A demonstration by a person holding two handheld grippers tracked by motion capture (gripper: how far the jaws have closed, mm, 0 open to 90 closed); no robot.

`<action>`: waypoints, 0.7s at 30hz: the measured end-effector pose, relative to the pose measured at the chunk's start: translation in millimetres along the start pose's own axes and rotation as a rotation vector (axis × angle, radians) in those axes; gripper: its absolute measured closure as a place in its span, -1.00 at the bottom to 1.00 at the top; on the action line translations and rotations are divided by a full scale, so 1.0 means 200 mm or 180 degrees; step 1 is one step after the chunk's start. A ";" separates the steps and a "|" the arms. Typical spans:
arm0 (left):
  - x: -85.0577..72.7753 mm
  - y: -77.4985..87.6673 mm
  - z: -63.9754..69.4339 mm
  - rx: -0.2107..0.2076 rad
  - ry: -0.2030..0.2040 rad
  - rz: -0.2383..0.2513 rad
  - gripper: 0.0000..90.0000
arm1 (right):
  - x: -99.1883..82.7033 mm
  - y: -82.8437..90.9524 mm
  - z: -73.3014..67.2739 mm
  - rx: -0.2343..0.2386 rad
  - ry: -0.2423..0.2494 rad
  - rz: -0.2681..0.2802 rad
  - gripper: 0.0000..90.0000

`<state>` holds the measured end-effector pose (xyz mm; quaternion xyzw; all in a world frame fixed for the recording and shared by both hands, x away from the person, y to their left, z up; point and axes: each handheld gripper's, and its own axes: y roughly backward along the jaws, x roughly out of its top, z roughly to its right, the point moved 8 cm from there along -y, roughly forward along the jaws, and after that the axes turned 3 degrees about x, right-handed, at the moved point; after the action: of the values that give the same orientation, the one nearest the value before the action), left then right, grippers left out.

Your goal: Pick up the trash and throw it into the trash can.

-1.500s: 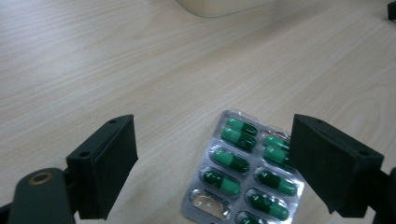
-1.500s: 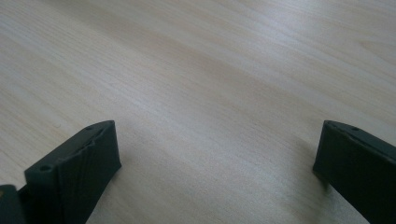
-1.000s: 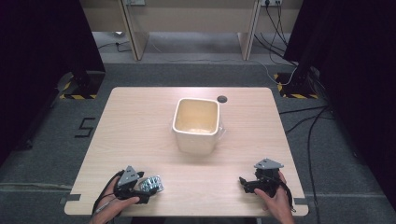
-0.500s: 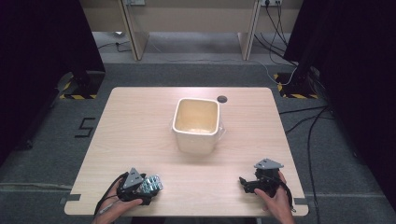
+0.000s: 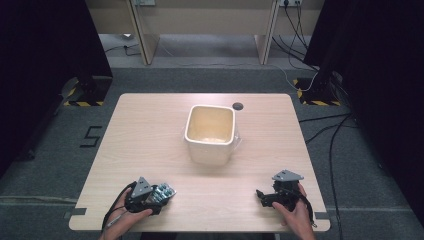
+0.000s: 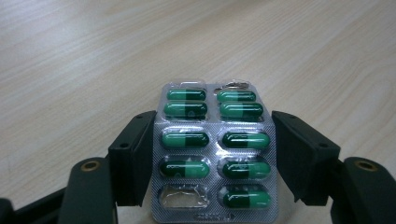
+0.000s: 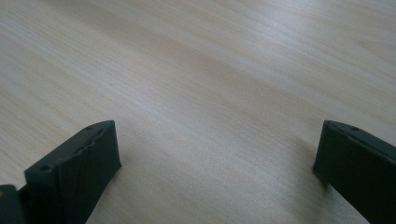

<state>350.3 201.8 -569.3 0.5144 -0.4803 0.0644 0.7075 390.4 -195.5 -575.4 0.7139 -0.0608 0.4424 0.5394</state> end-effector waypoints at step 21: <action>0.24 0.04 -0.08 -0.0109 0.0142 0.0165 -0.25 | 0.00 0.00 0.00 0.0001 -0.0001 -0.0007 -0.99</action>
<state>381.8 199.1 -528.1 0.4880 -0.4786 0.0860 0.7249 390.3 -195.6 -575.3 0.7140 -0.0600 0.4418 0.5398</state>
